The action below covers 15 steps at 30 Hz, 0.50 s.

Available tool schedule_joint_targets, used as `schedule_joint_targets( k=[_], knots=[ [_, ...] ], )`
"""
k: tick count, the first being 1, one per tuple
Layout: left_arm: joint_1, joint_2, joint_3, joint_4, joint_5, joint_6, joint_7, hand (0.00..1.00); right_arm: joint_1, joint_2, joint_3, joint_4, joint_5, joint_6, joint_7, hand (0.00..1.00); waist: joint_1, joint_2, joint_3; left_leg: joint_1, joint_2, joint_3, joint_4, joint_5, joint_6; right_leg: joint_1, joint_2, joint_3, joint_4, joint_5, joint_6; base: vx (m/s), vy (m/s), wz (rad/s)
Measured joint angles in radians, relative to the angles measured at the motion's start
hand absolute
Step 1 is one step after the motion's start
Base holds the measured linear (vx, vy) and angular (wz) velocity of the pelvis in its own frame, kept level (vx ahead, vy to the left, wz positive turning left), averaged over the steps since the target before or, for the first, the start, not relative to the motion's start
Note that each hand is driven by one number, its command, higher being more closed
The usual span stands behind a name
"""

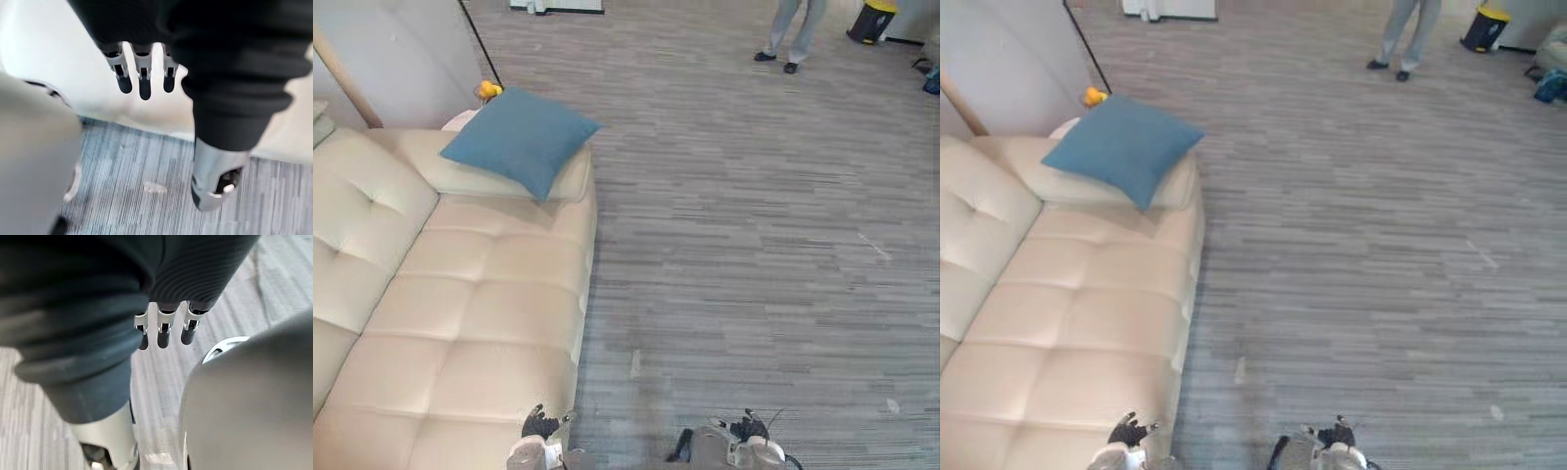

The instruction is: Pick up cushions and gather them together orderly.

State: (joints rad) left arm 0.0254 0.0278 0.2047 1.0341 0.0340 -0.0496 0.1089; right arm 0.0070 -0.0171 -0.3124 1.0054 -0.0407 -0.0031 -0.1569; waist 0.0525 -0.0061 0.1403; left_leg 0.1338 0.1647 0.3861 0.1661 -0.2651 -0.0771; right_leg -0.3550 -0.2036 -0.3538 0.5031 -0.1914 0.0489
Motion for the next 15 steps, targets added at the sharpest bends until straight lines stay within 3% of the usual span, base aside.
schedule_joint_targets(
  k=[1,2,3,5,7,8,9,10,11,13,15],
  knots=[
    [0.001,0.004,-0.003,0.001,0.0,0.001,0.001,0.0,-0.005,-0.001,0.0,0.004,0.001,0.001,0.0,0.0,-0.003,-0.004,0.0,0.014,-0.005,0.001,-0.013,0.003,-0.019,-0.007,0.014,0.018,-0.077,0.048,0.0,0.38,-0.259,0.0],
    [0.0,0.016,-0.007,0.01,0.001,0.001,0.001,0.0,-0.012,-0.007,-0.004,0.015,0.004,-0.001,0.001,0.0,-0.01,-0.015,0.013,0.049,-0.016,-0.023,-0.034,-0.006,-0.039,0.006,0.035,0.061,-0.143,0.18,-0.063,0.43,-0.269,-0.16],
    [-0.009,0.001,-0.007,0.031,0.001,0.003,0.0,0.0,-0.032,-0.031,-0.001,0.03,-0.001,-0.001,0.0,0.0,-0.004,0.025,0.018,0.069,0.008,-0.058,-0.044,0.0,-0.029,0.008,0.059,0.055,-0.104,0.139,-0.065,0.42,-0.267,-0.21],
    [-0.012,-0.02,-0.007,0.039,0.001,0.005,0.003,0.0,-0.043,-0.043,-0.033,0.034,0.002,0.0,0.0,0.0,-0.008,0.053,0.026,0.071,0.03,-0.123,0.016,0.009,-0.027,0.006,0.064,0.05,-0.021,0.034,-0.062,0.38,-0.271,-0.01],
    [-0.013,-0.024,-0.001,0.028,0.003,0.005,0.002,0.0,-0.035,-0.04,-0.045,0.032,0.002,0.001,-0.002,0.0,-0.022,0.061,0.027,-0.021,0.08,-0.203,0.26,0.018,-0.028,0.063,0.066,0.007,-0.002,-0.017,-0.076,0.41,-0.302,0.52],
    [-0.013,-0.029,0.016,0.0,0.003,0.007,0.002,0.0,-0.024,-0.036,-0.037,0.031,0.002,0.001,-0.003,0.0,-0.026,0.062,0.03,-0.122,0.118,-0.262,0.491,0.085,-0.013,0.119,0.075,-0.024,-0.008,-0.05,-0.084,0.3,-0.209,0.52],
    [-0.01,-0.033,0.019,-0.014,0.003,0.006,0.002,0.0,-0.019,-0.034,-0.035,0.03,0.002,0.001,-0.005,0.0,-0.022,0.057,0.034,-0.165,0.139,-0.273,0.592,0.116,-0.001,0.144,0.083,-0.027,-0.015,-0.062,-0.089,0.37,-0.149,0.34],
    [-0.003,-0.037,0.031,-0.045,0.003,0.005,0.001,0.0,-0.014,-0.027,-0.025,0.031,0.004,0.002,-0.012,0.0,-0.006,0.063,0.038,-0.262,0.184,-0.274,0.815,0.122,0.012,0.205,0.105,-0.041,-0.036,-0.087,-0.101,0.44,-0.114,-0.01],
    [-0.003,-0.036,0.036,-0.054,0.003,0.005,0.001,0.0,-0.009,-0.024,-0.019,0.03,0.005,0.003,-0.014,0.0,0.006,0.063,0.04,-0.332,0.195,-0.256,0.921,0.1,0.01,0.258,0.117,-0.041,-0.065,-0.106,-0.107,0.45,-0.078,-0.03],
    [-0.003,-0.031,0.037,-0.071,0.002,0.003,0.001,0.0,-0.01,-0.018,-0.015,0.031,0.019,0.007,-0.016,0.0,0.008,0.054,0.044,-0.413,0.177,-0.194,0.912,0.057,0.019,0.34,0.116,-0.049,-0.129,-0.11,-0.092,0.39,-0.011,0.07],
    [-0.002,-0.031,0.038,-0.085,0.002,-0.006,0.001,0.0,-0.008,-0.017,-0.002,0.031,0.022,0.011,-0.017,0.0,0.012,0.045,0.049,-0.464,0.144,-0.123,0.77,0.024,0.036,0.41,0.11,-0.051,-0.204,-0.101,-0.07,0.41,0.052,0.04]
  ],
)
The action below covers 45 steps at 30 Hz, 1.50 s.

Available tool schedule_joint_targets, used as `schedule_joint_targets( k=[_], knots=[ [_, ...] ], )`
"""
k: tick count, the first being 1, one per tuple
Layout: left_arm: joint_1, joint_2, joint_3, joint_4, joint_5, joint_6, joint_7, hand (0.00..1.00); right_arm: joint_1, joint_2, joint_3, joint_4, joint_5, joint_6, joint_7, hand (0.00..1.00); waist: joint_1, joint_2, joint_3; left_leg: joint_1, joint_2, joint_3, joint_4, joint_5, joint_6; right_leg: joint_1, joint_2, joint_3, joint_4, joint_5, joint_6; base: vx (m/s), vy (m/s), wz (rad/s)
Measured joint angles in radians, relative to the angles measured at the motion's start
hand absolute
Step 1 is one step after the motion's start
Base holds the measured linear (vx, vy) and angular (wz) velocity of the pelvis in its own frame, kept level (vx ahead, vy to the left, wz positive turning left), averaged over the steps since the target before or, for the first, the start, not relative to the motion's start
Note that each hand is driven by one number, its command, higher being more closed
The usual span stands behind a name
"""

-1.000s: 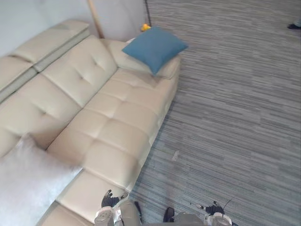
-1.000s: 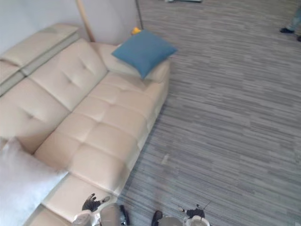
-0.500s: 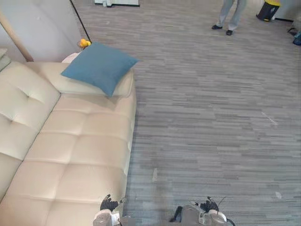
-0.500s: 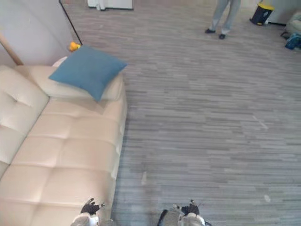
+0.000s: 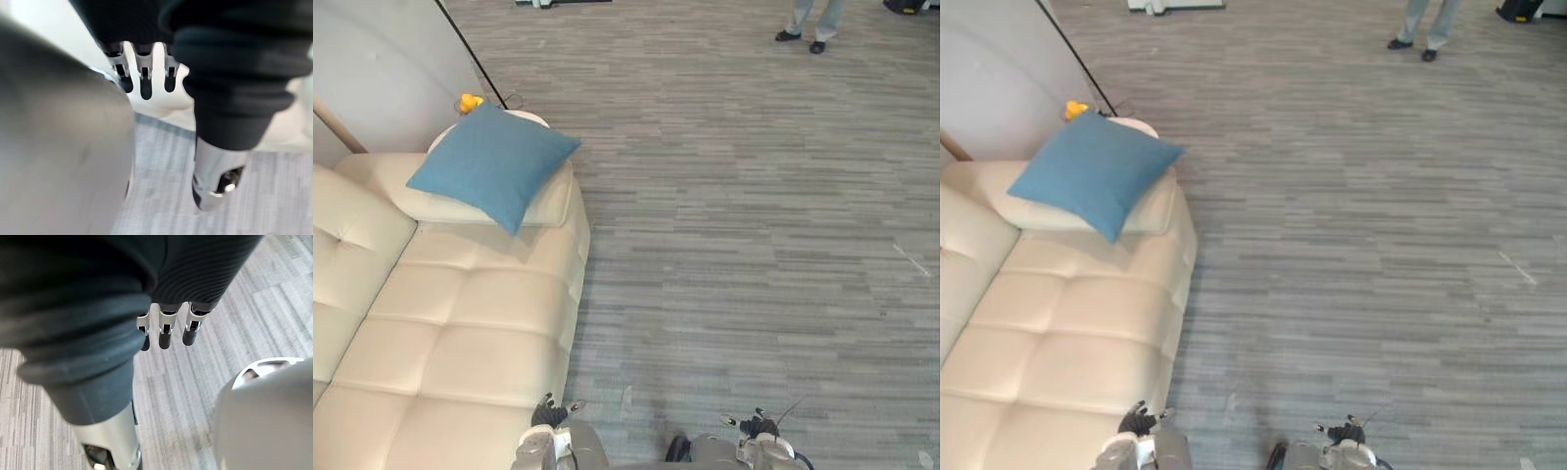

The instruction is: Pick up cushions and gather them together orderly.

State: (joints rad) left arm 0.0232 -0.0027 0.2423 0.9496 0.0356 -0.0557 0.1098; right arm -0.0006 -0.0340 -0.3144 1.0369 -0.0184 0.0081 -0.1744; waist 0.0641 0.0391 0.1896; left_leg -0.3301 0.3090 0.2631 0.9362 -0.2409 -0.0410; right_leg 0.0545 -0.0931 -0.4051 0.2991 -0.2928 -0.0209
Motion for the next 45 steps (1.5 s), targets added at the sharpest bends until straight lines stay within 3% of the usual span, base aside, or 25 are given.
schedule_joint_targets(
  k=[1,3,4,5,7,9,11,13,15,17,19,20,21,22,23,26,27,29,31,33,36,38,41,43,45],
  knots=[
    [-0.002,-0.001,0.006,-0.008,0.0,-0.002,0.0,0.0,-0.003,0.004,0.005,-0.002,0.0,0.001,-0.001,0.0,0.003,-0.007,0.003,-0.02,-0.033,0.049,-0.15,-0.003,0.007,0.037,-0.011,-0.002,-0.044,0.01,0.018,0.45,0.12,-0.04],
    [-0.002,-0.001,0.008,-0.012,0.0,-0.005,0.001,0.0,-0.005,0.016,0.001,-0.004,0.0,-0.001,-0.003,0.0,0.009,-0.022,0.008,-0.015,-0.102,0.102,-0.429,0.057,0.001,0.09,-0.034,-0.001,-0.087,0.003,0.055,0.47,0.166,-0.09],
    [-0.003,-0.005,0.008,-0.006,-0.004,-0.008,-0.001,0.0,-0.004,0.016,0.001,0.005,0.0,-0.001,-0.003,0.0,0.025,-0.019,0.001,0.002,-0.148,0.09,-0.566,0.193,0.059,0.116,-0.032,0.018,-0.117,-0.008,0.093,0.49,0.158,0.02],
    [-0.012,0.012,0.003,-0.002,0.001,-0.008,0.0,0.0,-0.004,0.042,0.007,0.009,-0.001,0.001,-0.001,0.0,0.026,-0.062,-0.012,0.016,-0.185,0.114,-0.582,0.178,0.068,0.133,-0.061,0.047,-0.151,0.026,0.094,0.5,0.155,0.04],
    [-0.013,0.024,0.015,0.002,-0.002,-0.007,-0.003,0.0,-0.012,0.065,0.004,0.0,-0.002,-0.001,-0.001,0.0,0.039,-0.082,-0.017,0.014,-0.187,0.115,-0.525,0.107,0.08,0.14,-0.071,0.096,-0.148,0.083,0.1,0.52,0.19,-0.05],
    [-0.012,0.023,0.01,0.008,-0.001,-0.006,-0.002,0.0,-0.013,0.064,0.004,0.001,-0.004,-0.003,0.002,0.0,0.05,-0.09,-0.022,0.059,-0.185,0.138,-0.494,0.03,0.077,0.097,-0.109,0.145,0.037,0.091,0.122,0.56,0.232,-0.2],
    [-0.014,0.041,-0.021,0.029,-0.001,0.0,-0.002,0.0,-0.012,0.064,0.006,0.001,-0.01,-0.005,0.007,0.0,0.037,-0.09,-0.022,0.143,-0.202,0.128,-0.509,-0.011,0.08,-0.042,-0.173,0.171,0.422,0.154,0.226,0.44,0.135,0.07],
    [-0.012,0.042,-0.027,0.046,0.0,0.008,0.001,0.0,-0.003,0.058,0.01,-0.007,-0.015,-0.006,0.01,0.0,0.032,-0.08,-0.016,0.241,-0.212,0.11,-0.549,-0.037,0.072,-0.127,-0.21,0.135,0.652,0.129,0.187,0.45,0.04,0.21],
    [-0.012,0.042,-0.037,0.055,0.0,0.017,0.002,0.0,-0.004,0.041,0.022,-0.009,-0.02,-0.01,0.011,0.0,0.024,-0.076,-0.016,0.35,-0.215,0.089,-0.621,-0.038,0.07,-0.213,-0.238,0.026,0.692,0.076,0.119,0.44,-0.048,0.32],
    [-0.013,0.039,-0.04,0.057,-0.001,0.017,0.002,0.0,-0.004,0.03,0.024,-0.009,-0.021,-0.011,0.01,0.0,0.015,-0.075,-0.016,0.407,-0.209,0.068,-0.665,-0.036,0.066,-0.271,-0.228,-0.024,0.543,0.043,0.086,0.33,-0.141,0.49],
    [-0.018,0.039,-0.045,0.064,-0.001,0.017,0.002,0.0,-0.006,0.022,0.023,-0.01,-0.021,-0.011,0.01,0.0,-0.006,-0.07,-0.013,0.438,-0.196,0.033,-0.69,-0.036,0.066,-0.317,-0.184,0.014,0.331,0.055,0.084,0.33,-0.24,0.64],
    [-0.016,0.039,-0.045,0.066,-0.001,0.017,0.003,0.0,-0.006,0.02,0.022,-0.015,-0.019,-0.012,0.009,0.0,-0.013,-0.07,-0.013,0.454,-0.187,0.017,-0.702,-0.037,0.049,-0.335,-0.146,0.076,0.175,0.114,0.092,0.36,-0.312,0.75],
    [-0.01,0.042,-0.045,0.066,-0.001,0.016,0.004,0.0,-0.001,0.019,0.022,-0.017,-0.019,-0.011,0.009,0.0,-0.015,-0.076,-0.013,0.473,-0.187,-0.013,-0.711,-0.049,-0.002,-0.333,-0.119,0.144,0.035,0.201,0.093,0.36,-0.331,0.79],
    [-0.011,0.05,-0.045,0.073,0.0,0.016,0.005,0.0,0.0,0.017,0.021,-0.012,-0.016,-0.013,0.011,0.0,-0.019,-0.083,-0.013,0.483,-0.188,-0.044,-0.712,-0.066,-0.037,-0.332,-0.103,0.187,0.028,0.305,0.083,0.37,-0.333,0.47],
    [-0.01,0.028,-0.044,0.091,-0.001,0.015,0.008,0.0,-0.015,-0.007,0.018,0.003,-0.02,-0.015,0.012,0.0,-0.006,-0.038,-0.018,0.505,-0.158,-0.082,-0.725,-0.064,-0.047,-0.331,-0.078,0.184,0.084,0.245,0.069,0.28,-0.249,0.17],
    [0.007,0.001,-0.026,0.103,0.0,0.015,0.015,0.0,-0.018,-0.02,0.004,0.003,-0.018,-0.014,0.015,0.0,-0.011,0.002,-0.031,0.463,-0.111,-0.141,-0.592,-0.051,-0.062,-0.318,-0.075,0.128,0.175,0.111,0.065,0.33,-0.302,0.31],
    [0.006,0.0,-0.021,0.1,0.0,0.015,0.015,0.0,-0.016,-0.018,0.004,0.003,-0.018,-0.014,0.015,0.0,-0.014,0.005,-0.032,0.427,-0.098,-0.153,-0.517,-0.046,-0.061,-0.303,-0.076,0.112,0.175,0.1,0.065,0.22,-0.212,0.63],
    [0.01,-0.012,0.022,0.055,-0.001,0.013,0.016,0.0,-0.005,-0.015,0.021,0.001,-0.018,-0.012,0.015,0.0,-0.01,0.008,-0.026,0.248,-0.009,-0.154,-0.137,0.045,-0.045,-0.191,-0.061,0.036,0.14,0.063,0.039,0.29,-0.232,0.81],
    [0.017,-0.01,0.039,0.021,-0.007,0.008,0.015,0.0,0.001,-0.008,0.044,0.001,-0.018,-0.011,0.011,0.0,0.0,-0.006,-0.02,0.163,0.03,-0.084,-0.011,0.017,-0.031,-0.11,-0.06,-0.011,0.101,0.04,0.028,0.33,-0.13,0.66],
    [0.018,-0.007,0.036,0.01,-0.013,0.002,0.014,0.0,0.0,-0.003,0.045,0.001,-0.007,-0.01,0.011,0.0,0.001,-0.014,-0.018,0.103,0.016,-0.007,-0.051,-0.012,-0.022,-0.06,-0.066,-0.048,0.053,0.042,0.04,0.25,-0.031,0.49],
    [0.011,-0.012,0.034,0.013,-0.013,-0.001,0.014,0.0,-0.001,-0.001,0.041,-0.004,-0.001,-0.009,0.01,0.0,0.004,-0.004,-0.014,0.085,-0.047,0.118,-0.409,0.032,0.004,-0.014,-0.075,-0.081,0.031,0.042,0.082,0.31,0.097,0.3],
    [0.004,0.013,0.032,0.018,-0.015,-0.001,0.014,0.0,0.006,0.027,0.039,0.002,-0.001,-0.01,0.009,0.0,0.011,-0.057,-0.018,0.116,-0.106,0.156,-0.481,0.05,0.021,0.017,-0.096,-0.084,-0.024,0.061,0.116,0.39,0.119,0.44],
    [-0.01,0.029,0.034,0.021,-0.019,0.0,0.013,0.0,-0.002,0.044,0.038,0.003,-0.002,-0.008,0.01,0.0,0.036,-0.077,-0.018,0.127,-0.129,0.164,-0.485,0.046,0.027,0.065,-0.093,-0.085,-0.119,0.103,0.126,0.25,0.056,0.15],
    [-0.009,0.028,0.034,0.045,-0.019,0.002,0.013,0.0,0.001,0.043,0.034,0.007,-0.004,-0.009,0.011,0.0,0.039,-0.078,-0.017,0.18,-0.154,0.164,-0.497,0.038,0.037,0.109,-0.117,-0.079,-0.09,0.115,0.137,0.27,0.09,0.27],
    [-0.009,0.029,0.033,0.063,-0.018,0.003,0.013,0.0,0.001,0.037,0.02,0.02,-0.016,-0.008,0.014,0.0,0.036,-0.072,-0.022,0.246,-0.184,0.133,-0.549,0.032,0.045,0.064,-0.174,-0.076,0.148,0.12,0.139,0.22,0.061,0.52]
  ],
)
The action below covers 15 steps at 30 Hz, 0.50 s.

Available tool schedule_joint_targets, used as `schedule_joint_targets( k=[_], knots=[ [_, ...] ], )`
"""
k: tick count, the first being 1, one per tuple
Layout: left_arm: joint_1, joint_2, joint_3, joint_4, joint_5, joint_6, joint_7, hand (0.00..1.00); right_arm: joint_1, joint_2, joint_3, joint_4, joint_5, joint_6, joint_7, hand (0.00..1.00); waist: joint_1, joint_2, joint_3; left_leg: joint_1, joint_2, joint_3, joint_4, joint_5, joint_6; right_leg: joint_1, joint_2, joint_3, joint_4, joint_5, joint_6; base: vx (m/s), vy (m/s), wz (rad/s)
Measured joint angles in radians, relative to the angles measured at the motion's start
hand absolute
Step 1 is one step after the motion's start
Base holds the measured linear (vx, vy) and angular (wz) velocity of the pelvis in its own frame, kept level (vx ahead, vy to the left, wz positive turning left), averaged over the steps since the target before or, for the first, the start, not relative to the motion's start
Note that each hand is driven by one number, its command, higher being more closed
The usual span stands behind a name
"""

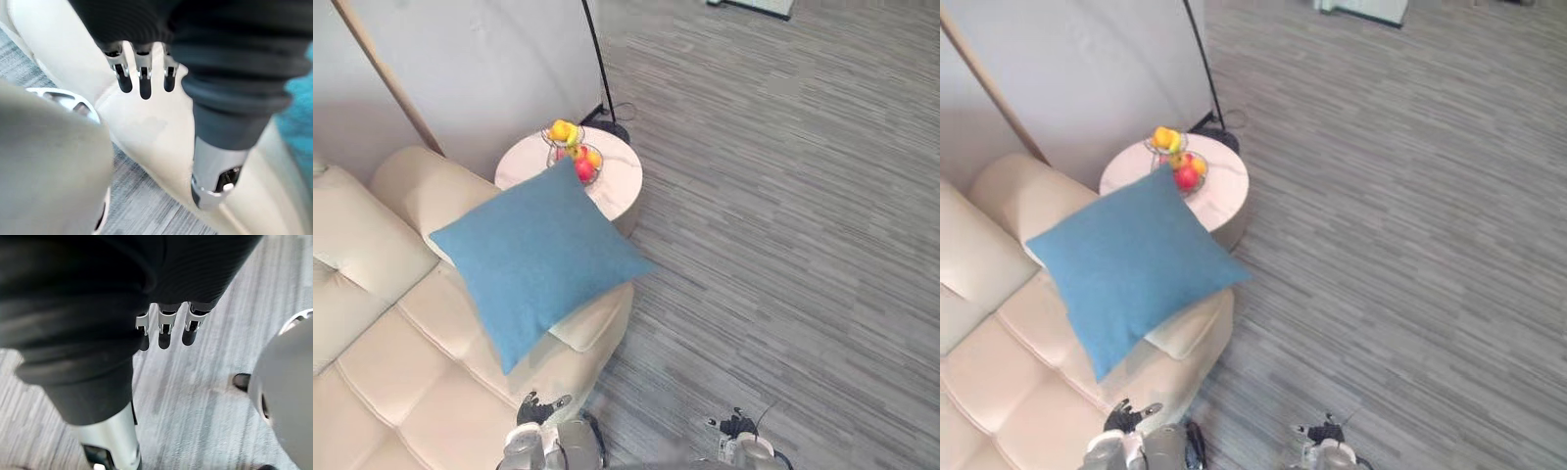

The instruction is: Pick up cushions and gather them together orderly.

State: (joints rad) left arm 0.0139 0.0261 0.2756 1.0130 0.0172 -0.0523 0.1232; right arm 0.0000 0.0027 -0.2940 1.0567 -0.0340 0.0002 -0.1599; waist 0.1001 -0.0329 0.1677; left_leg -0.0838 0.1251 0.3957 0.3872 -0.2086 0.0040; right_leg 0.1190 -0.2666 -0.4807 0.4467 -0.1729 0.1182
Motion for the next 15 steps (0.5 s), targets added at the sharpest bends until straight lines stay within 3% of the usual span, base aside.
schedule_joint_targets(
  k=[2,3,6,7,9,10,11,12,13,15],
  knots=[
    [0.005,0.003,-0.008,0.003,-0.001,0.004,0.0,0.0,0.002,-0.007,-0.007,0.004,-0.007,-0.001,0.005,0.0,-0.011,-0.002,0.002,0.062,-0.017,-0.063,-0.082,-0.018,-0.002,-0.092,-0.045,0.046,0.243,0.014,-0.03,0.2,-0.055,0.74],
    [0.009,0.015,-0.016,0.003,-0.003,0.006,0.002,0.0,-0.002,-0.007,-0.007,0.017,-0.007,-0.001,0.006,0.0,-0.017,-0.006,0.001,0.075,-0.015,-0.092,-0.1,-0.018,-0.006,-0.137,-0.038,0.081,0.284,-0.064,-0.031,0.15,-0.114,0.75],
    [0.008,0.019,-0.029,0.014,-0.002,0.011,0.003,0.0,0.001,-0.009,-0.002,0.012,-0.007,-0.005,0.006,0.0,-0.024,-0.002,0.002,0.117,0.004,-0.148,-0.139,-0.013,-0.015,-0.212,0.032,0.146,0.222,-0.123,-0.047,0.21,-0.217,0.68],
    [0.004,0.011,-0.028,0.021,-0.001,0.012,0.004,0.0,0.004,-0.014,0.005,-0.004,-0.007,-0.007,0.006,0.0,-0.044,0.007,-0.001,0.127,0.026,-0.198,-0.154,-0.011,-0.037,-0.278,0.109,0.258,0.126,-0.119,-0.053,0.15,-0.243,0.8],
    [0.002,0.011,-0.026,0.02,0.0,0.011,0.005,0.0,0.015,-0.011,0.012,-0.021,-0.005,-0.009,0.006,0.0,-0.044,0.005,-0.002,0.128,0.033,-0.234,-0.158,-0.014,-0.068,-0.316,0.159,0.382,0.029,-0.087,-0.049,0.14,-0.27,0.81],
    [0.004,0.018,-0.019,0.02,0.0,0.011,0.005,0.0,0.021,-0.01,0.026,-0.022,-0.003,-0.01,0.008,0.0,-0.045,-0.022,-0.008,0.121,0.016,-0.273,-0.141,-0.026,-0.1,-0.308,0.177,0.494,-0.086,0.018,-0.029,0.18,-0.353,0.87],
    [0.004,-0.001,-0.014,0.021,0.0,0.013,0.007,0.0,0.021,-0.019,0.023,-0.019,-0.005,-0.008,0.009,0.0,-0.039,0.007,-0.02,0.122,0.038,-0.303,-0.134,-0.027,-0.111,-0.298,0.195,0.467,-0.066,0.013,-0.067,0.2,-0.346,0.83],
    [0.009,-0.014,-0.009,0.017,0.0,0.009,0.006,0.0,0.021,-0.027,0.023,-0.018,-0.005,-0.006,0.009,0.0,-0.033,0.018,-0.027,0.121,0.049,-0.304,-0.14,-0.023,-0.112,-0.297,0.2,0.451,-0.063,0.004,-0.073,0.29,-0.354,0.81],
    [0.016,-0.043,0.011,0.017,0.002,0.008,0.007,0.0,0.019,-0.037,0.025,-0.021,-0.006,-0.002,0.011,0.0,-0.035,0.052,-0.035,0.119,0.068,-0.312,-0.156,-0.011,-0.121,-0.29,0.2,0.392,-0.044,-0.026,-0.09,0.23,-0.263,0.78],
    [0.019,-0.05,0.016,0.016,0.002,0.008,0.008,0.0,0.017,-0.045,0.025,-0.02,-0.006,-0.001,0.012,0.0,-0.036,0.065,-0.037,0.116,0.081,-0.327,-0.173,0.006,-0.138,-0.282,0.2,0.349,-0.029,-0.045,-0.103,0.17,-0.211,0.76]
  ],
)
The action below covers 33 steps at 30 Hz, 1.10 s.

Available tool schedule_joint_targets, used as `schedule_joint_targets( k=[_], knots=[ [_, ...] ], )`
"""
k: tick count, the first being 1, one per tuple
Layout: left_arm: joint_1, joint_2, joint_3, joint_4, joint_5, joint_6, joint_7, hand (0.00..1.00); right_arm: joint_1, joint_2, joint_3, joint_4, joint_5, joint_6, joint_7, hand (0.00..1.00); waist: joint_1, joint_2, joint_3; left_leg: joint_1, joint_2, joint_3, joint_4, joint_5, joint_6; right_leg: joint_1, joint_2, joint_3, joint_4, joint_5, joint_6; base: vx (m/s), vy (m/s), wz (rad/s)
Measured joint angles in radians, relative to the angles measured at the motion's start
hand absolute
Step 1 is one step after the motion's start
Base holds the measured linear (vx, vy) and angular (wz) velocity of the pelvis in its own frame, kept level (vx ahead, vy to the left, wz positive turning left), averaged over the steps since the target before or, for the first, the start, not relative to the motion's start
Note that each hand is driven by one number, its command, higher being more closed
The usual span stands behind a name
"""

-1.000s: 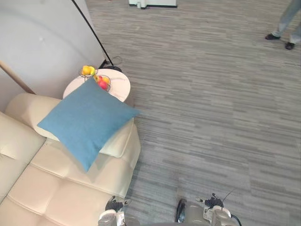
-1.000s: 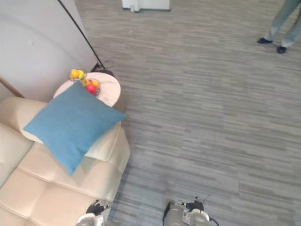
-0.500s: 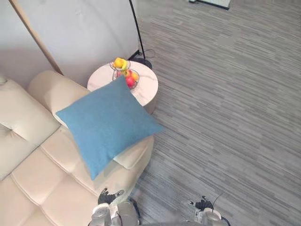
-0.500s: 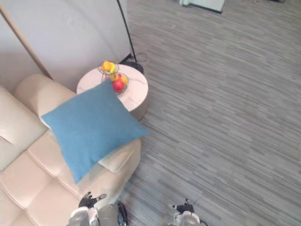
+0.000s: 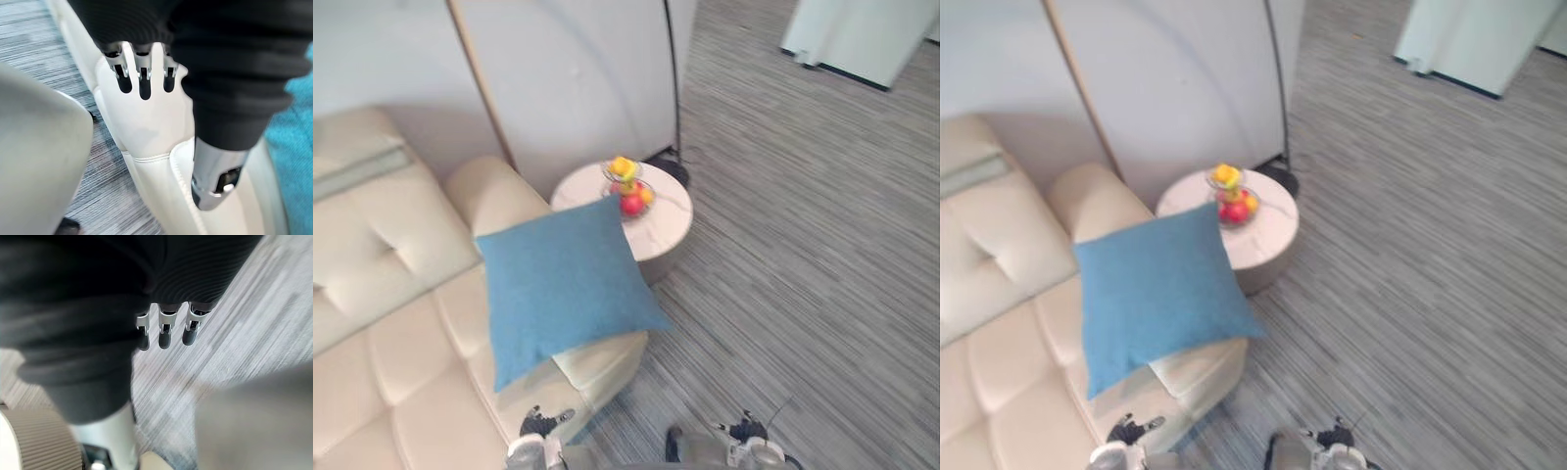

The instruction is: Pick up cushions and gather them together orderly.

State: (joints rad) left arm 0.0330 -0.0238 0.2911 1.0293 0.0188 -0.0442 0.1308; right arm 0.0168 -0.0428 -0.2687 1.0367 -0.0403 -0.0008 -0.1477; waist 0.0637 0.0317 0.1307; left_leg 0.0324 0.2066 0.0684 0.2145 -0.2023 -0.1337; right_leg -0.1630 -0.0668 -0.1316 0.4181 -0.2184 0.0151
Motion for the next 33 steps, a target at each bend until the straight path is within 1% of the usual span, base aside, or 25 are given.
schedule_joint_targets(
  k=[1,2,4,5,6,7,8,9,10,11,12,13,15,17,18,19,20,21,22,24,25,27,29,31,33],
  knots=[
    [0.0,-0.001,0.003,-0.001,0.0,0.001,-0.001,0.0,0.001,0.0,0.0,0.0,0.0,0.001,0.0,0.0,-0.002,0.001,0.0,-0.007,0.013,-0.002,0.003,0.009,0.002,0.018,0.002,-0.036,-0.004,-0.002,-0.001,0.18,-0.223,0.85],
    [-0.004,-0.001,0.003,-0.004,0.0,0.001,-0.002,0.0,0.006,0.004,-0.001,0.001,0.001,0.001,0.0,0.0,-0.005,-0.006,0.002,-0.021,0.026,0.004,0.022,0.02,0.009,0.046,0.001,-0.08,-0.017,-0.002,-0.001,0.16,-0.197,0.96],
    [-0.002,0.001,0.003,-0.019,0.0,0.001,-0.002,0.0,0.01,0.008,-0.001,0.001,0.001,0.003,0.0,0.0,-0.004,-0.008,0.001,-0.034,0.033,0.014,0.037,0.034,0.009,0.07,-0.003,-0.113,-0.029,-0.002,-0.001,0.07,-0.095,0.77],
    [0.001,0.008,0.003,-0.036,0.0,0.001,-0.002,0.0,0.015,0.021,-0.003,0.0,0.003,0.005,0.0,0.0,-0.004,-0.031,0.002,-0.04,0.033,0.07,0.032,0.064,0.014,0.096,-0.023,-0.152,-0.049,-0.002,-0.001,0.03,-0.029,0.65],
    [0.002,0.011,0.003,-0.039,0.0,0.0,-0.002,0.0,0.017,0.027,-0.005,0.0,0.003,0.005,0.0,0.0,-0.005,-0.039,-0.002,-0.049,0.035,0.099,0.032,0.072,0.023,0.099,-0.032,-0.165,-0.058,-0.002,-0.001,0.02,-0.01,0.78],
    [0.0,0.015,0.002,-0.044,0.0,0.0,-0.002,0.0,0.02,0.036,-0.011,-0.003,0.003,0.005,0.0,0.0,-0.007,-0.051,-0.005,-0.055,0.037,0.167,0.032,0.081,0.037,0.111,-0.046,-0.189,-0.077,-0.002,-0.001,0.01,0.015,0.75],
    [-0.002,0.016,0.002,-0.045,0.0,0.001,-0.002,0.0,0.023,0.043,-0.033,-0.005,0.004,0.005,0.0,0.0,-0.008,-0.056,-0.008,-0.063,0.043,0.273,0.034,0.085,0.041,0.127,-0.058,-0.22,-0.099,-0.001,-0.001,0.01,0.034,0.79],
    [-0.003,0.016,0.0,-0.046,0.0,0.001,-0.002,0.0,0.024,0.043,-0.043,-0.005,0.004,0.006,0.0,0.0,-0.009,-0.059,-0.011,-0.062,0.044,0.313,0.033,0.087,0.037,0.131,-0.063,-0.231,-0.107,0.0,0.0,0.01,0.046,0.66],
    [-0.003,0.017,-0.005,-0.048,0.0,0.0,-0.002,0.0,0.024,0.041,-0.044,-0.005,0.006,0.006,0.0,0.0,-0.007,-0.06,-0.013,-0.066,0.04,0.326,0.032,0.088,0.035,0.131,-0.064,-0.234,-0.113,0.004,0.003,0.01,0.064,0.34],
    [-0.002,0.02,-0.006,-0.047,0.0,-0.001,-0.001,0.0,0.023,0.041,-0.043,-0.007,0.01,0.006,0.0,0.0,-0.002,-0.061,-0.013,-0.067,0.035,0.326,0.027,0.089,0.034,0.133,-0.064,-0.233,-0.121,0.011,0.01,-0.01,0.08,0.17],
    [0.001,0.025,-0.009,-0.043,0.0,0.002,-0.001,0.0,0.024,0.047,-0.043,-0.021,0.021,0.005,0.001,0.0,-0.003,-0.06,-0.013,-0.064,0.024,0.326,0.004,0.099,0.026,0.144,-0.066,-0.233,-0.143,0.024,0.015,-0.03,0.107,0.11],
    [0.003,0.03,-0.02,-0.036,0.0,0.004,-0.001,0.0,0.024,0.048,-0.043,-0.024,0.021,0.005,0.001,0.0,-0.006,-0.059,-0.014,-0.053,0.01,0.324,-0.021,0.111,0.028,0.155,-0.068,-0.236,-0.161,0.035,0.019,-0.04,0.103,0.11],
    [0.014,0.042,-0.043,-0.033,0.0,0.005,-0.001,0.0,0.028,0.043,-0.045,-0.024,0.023,0.005,-0.002,0.0,-0.008,-0.055,-0.026,-0.024,-0.025,0.321,-0.112,0.155,0.029,0.168,-0.069,-0.242,-0.206,0.062,0.026,-0.05,0.078,0.13],
    [0.018,0.048,-0.043,-0.023,0.0,0.006,0.0,0.0,0.025,0.039,-0.048,-0.035,0.03,0.005,-0.004,0.0,-0.01,-0.054,-0.034,-0.002,-0.044,0.318,-0.181,0.193,0.033,0.168,-0.071,-0.243,-0.223,0.077,0.025,-0.05,0.042,0.07],
    [0.018,0.049,-0.043,-0.02,0.0,0.006,0.0,0.0,0.025,0.038,-0.05,-0.038,0.037,0.005,-0.005,0.0,-0.01,-0.054,-0.034,0.005,-0.048,0.317,-0.196,0.201,0.032,0.17,-0.071,-0.243,-0.225,0.079,0.026,-0.07,0.032,0.08],
    [0.019,0.053,-0.043,-0.016,-0.002,0.006,0.001,0.0,0.022,0.033,-0.065,-0.044,0.043,0.005,-0.008,0.0,-0.012,-0.053,-0.04,0.017,-0.058,0.302,-0.241,0.227,0.034,0.169,-0.07,-0.248,-0.232,0.083,0.029,-0.08,0.019,0.15],
    [0.02,0.057,-0.043,-0.016,-0.003,0.006,0.001,0.0,0.022,0.018,-0.078,-0.055,0.046,0.005,-0.012,0.0,-0.013,-0.051,-0.042,0.028,-0.065,0.296,-0.279,0.249,0.033,0.169,-0.07,-0.255,-0.233,0.085,0.029,-0.08,0.017,0.18],
    [0.02,0.059,-0.043,-0.016,-0.003,0.006,0.001,0.0,0.024,0.012,-0.081,-0.068,0.051,0.005,-0.014,0.0,-0.013,-0.051,-0.042,0.031,-0.067,0.293,-0.292,0.257,0.035,0.169,-0.07,-0.257,-0.233,0.085,0.03,-0.09,0.027,0.23],
    [0.019,0.082,-0.043,-0.018,-0.005,0.006,0.001,0.0,0.024,-0.021,-0.082,-0.134,0.062,0.004,-0.023,0.0,-0.016,-0.05,-0.042,0.036,-0.073,0.282,-0.319,0.276,0.036,0.166,-0.071,-0.263,-0.234,0.085,0.031,-0.07,0.029,0.16],
    [0.019,0.1,-0.043,-0.023,-0.013,0.006,0.002,0.0,0.023,-0.043,-0.081,-0.189,0.063,0.003,-0.029,0.0,-0.017,-0.049,-0.043,0.033,-0.074,0.279,-0.321,0.276,0.037,0.166,-0.071,-0.262,-0.24,0.078,0.041,-0.07,0.023,0.11],
    [0.019,0.126,-0.043,-0.042,-0.024,0.006,0.003,0.0,0.021,-0.074,-0.081,-0.262,0.064,-0.006,-0.034,0.0,-0.02,-0.045,-0.048,0.023,-0.075,0.276,-0.324,0.276,0.037,0.163,-0.068,-0.255,-0.25,0.075,0.039,-0.06,0.02,0.13],
    [0.018,0.156,-0.041,-0.08,-0.043,0.004,0.006,0.0,0.002,-0.109,-0.081,-0.319,0.065,-0.014,-0.047,0.0,-0.024,-0.039,-0.054,0.006,-0.077,0.273,-0.324,0.274,0.042,0.15,-0.061,-0.231,-0.255,0.075,0.039,-0.03,0.02,0.12],
    [0.014,0.202,-0.032,-0.139,-0.067,0.001,0.027,0.0,-0.043,-0.144,-0.081,-0.367,0.082,-0.024,-0.06,0.0,-0.025,-0.035,-0.054,-0.008,-0.079,0.264,-0.324,0.273,0.043,0.135,-0.051,-0.205,-0.269,0.076,0.039,0.04,0.007,0.05],
    [0.007,0.221,-0.032,-0.171,-0.085,-0.001,0.041,0.0,-0.06,-0.153,-0.081,-0.392,0.086,-0.025,-0.067,0.0,-0.025,-0.034,-0.054,-0.025,-0.083,0.251,-0.324,0.273,0.044,0.124,-0.051,-0.202,-0.271,0.077,0.038,0.06,0.001,0.13],
    [-0.019,0.247,-0.031,-0.211,-0.121,-0.012,0.045,0.0,-0.109,-0.162,-0.079,-0.396,0.104,-0.03,-0.072,0.0,-0.024,-0.033,-0.051,-0.051,-0.087,0.246,-0.318,0.28,0.04,0.106,-0.047,-0.195,-0.287,0.105,0.029,0.13,0.001,0.08]
  ],
)
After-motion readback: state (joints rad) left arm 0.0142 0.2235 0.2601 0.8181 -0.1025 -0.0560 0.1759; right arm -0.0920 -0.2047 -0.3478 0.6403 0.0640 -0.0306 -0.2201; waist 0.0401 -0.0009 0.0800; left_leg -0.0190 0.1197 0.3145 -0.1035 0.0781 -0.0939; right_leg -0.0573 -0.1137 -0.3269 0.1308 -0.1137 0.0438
